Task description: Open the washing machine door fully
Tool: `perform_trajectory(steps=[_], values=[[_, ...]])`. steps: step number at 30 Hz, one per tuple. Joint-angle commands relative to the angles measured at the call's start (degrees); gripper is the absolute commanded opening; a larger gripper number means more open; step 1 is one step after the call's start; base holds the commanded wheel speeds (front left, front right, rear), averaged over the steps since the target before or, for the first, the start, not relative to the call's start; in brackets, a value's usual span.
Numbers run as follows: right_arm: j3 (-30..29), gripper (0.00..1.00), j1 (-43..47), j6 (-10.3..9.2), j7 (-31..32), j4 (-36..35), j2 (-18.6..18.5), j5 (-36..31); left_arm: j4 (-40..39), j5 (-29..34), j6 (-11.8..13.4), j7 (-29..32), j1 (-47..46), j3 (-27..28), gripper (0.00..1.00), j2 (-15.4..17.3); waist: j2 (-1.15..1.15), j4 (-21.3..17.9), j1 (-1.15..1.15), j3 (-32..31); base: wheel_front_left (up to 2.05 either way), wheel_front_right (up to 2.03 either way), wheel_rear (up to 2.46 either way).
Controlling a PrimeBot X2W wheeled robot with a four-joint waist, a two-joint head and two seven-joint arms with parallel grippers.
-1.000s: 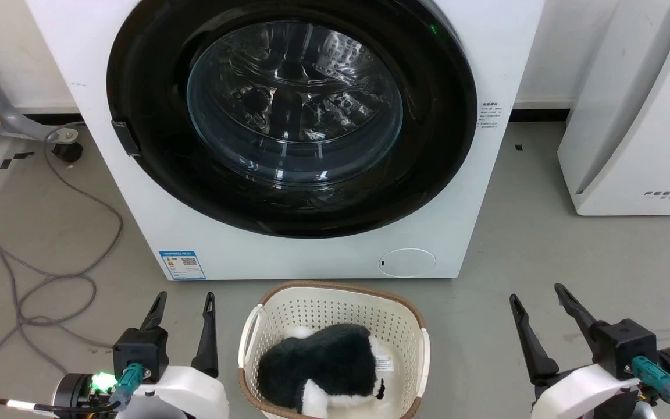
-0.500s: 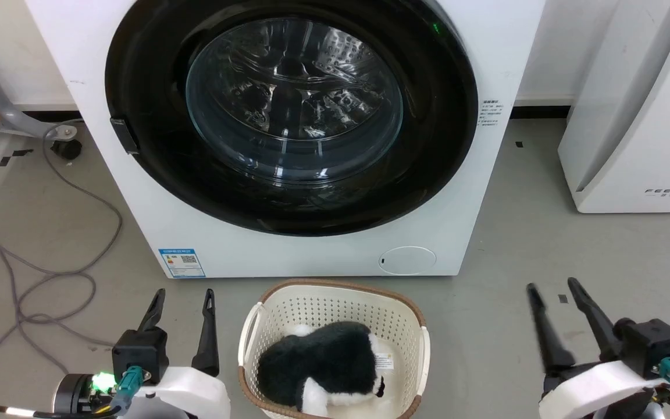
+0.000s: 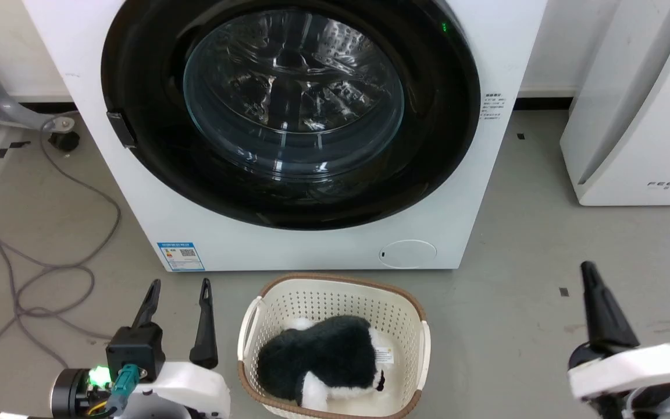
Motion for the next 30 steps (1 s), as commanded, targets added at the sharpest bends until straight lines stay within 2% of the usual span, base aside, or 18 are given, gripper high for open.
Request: perform_trajectory(steps=[1, 6, 12, 30], values=[[-1.1, 0.00, -1.6, 0.00, 0.1, 0.9, 0.0, 4.5, -0.5, -0.4, 0.4, -0.6, -1.2, -0.1, 1.00, 0.0, 0.00, 0.1, 0.00, 0.4, 0.00, 0.00, 0.00], [-4.1, 0.00, -4.8, -0.01, 2.0, 3.9, -0.3, 11.7, -0.8, -0.7, 0.5, -1.2, -2.2, -0.3, 1.00, 0.0, 0.00, 0.5, 0.00, 1.6, 0.00, 0.00, 0.00], [-6.0, 0.00, -10.7, -0.01, 2.8, 8.7, -2.4, 17.8, -1.4, -0.8, 0.5, -1.9, -3.6, -0.4, 1.00, 0.0, 0.00, 1.1, 0.00, 3.8, 0.00, 0.00, 0.00], [-3.6, 0.00, -33.7, -0.02, 1.1, 21.3, -9.5, 27.7, -3.5, -2.7, 1.9, -4.1, -8.9, -1.1, 1.00, 0.0, 0.00, 4.2, 0.00, 12.4, 0.00, 0.00, 0.00]])
